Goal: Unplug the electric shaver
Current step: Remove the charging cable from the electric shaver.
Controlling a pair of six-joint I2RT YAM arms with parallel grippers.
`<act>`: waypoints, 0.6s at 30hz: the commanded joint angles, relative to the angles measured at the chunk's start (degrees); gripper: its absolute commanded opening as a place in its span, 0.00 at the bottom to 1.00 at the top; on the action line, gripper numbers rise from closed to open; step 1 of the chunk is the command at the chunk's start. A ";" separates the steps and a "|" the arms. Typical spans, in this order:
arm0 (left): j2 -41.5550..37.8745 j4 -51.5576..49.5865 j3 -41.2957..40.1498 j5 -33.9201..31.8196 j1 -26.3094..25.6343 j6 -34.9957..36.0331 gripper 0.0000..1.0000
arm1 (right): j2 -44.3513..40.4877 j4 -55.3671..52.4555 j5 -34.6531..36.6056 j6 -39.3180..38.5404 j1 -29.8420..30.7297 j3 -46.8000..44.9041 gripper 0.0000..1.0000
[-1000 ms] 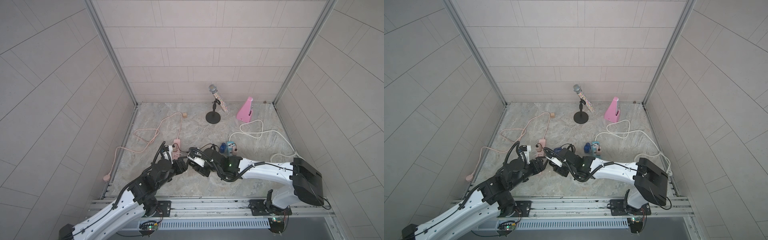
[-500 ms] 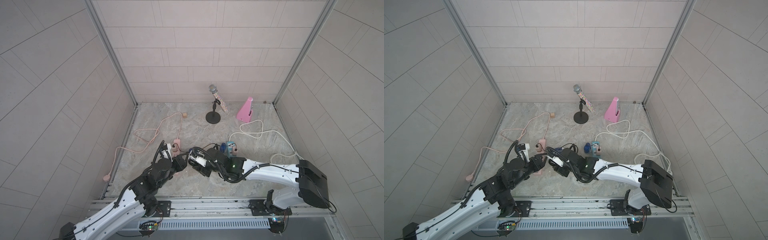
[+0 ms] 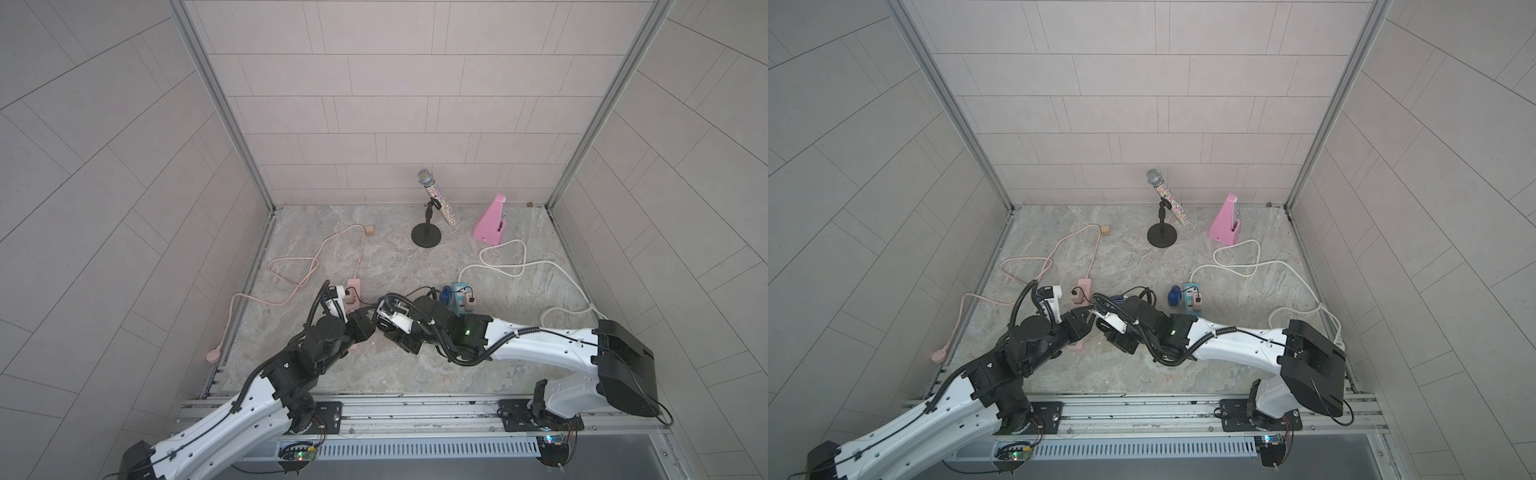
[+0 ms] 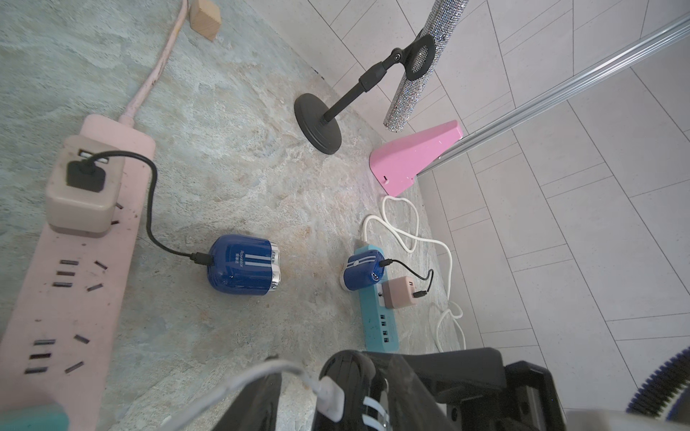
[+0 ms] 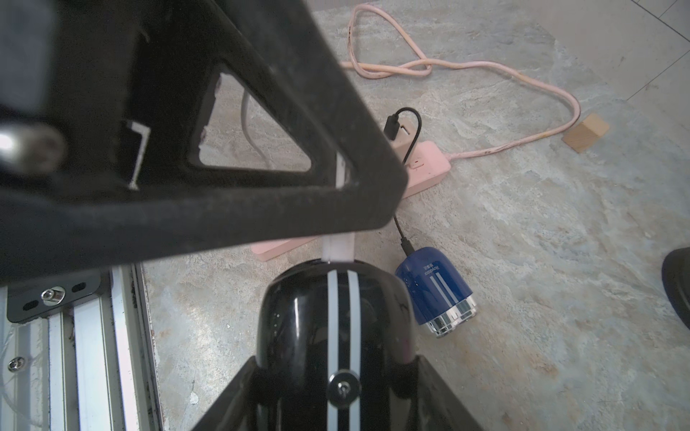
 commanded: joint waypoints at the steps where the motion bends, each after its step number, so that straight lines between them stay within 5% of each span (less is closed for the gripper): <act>1: 0.66 2.61 -1.01 -0.10 -0.17 -0.51 0.49 | -1.44 1.97 -0.55 0.18 0.43 -0.07 0.32; 10: 0.53 2.76 -1.16 -0.27 -0.17 -0.60 0.33 | -1.41 2.03 -0.47 0.27 0.43 -0.02 0.32; 18: 0.56 4.17 -1.94 -0.53 -0.17 -1.36 0.32 | -1.53 2.08 -0.34 0.17 0.43 -0.24 0.32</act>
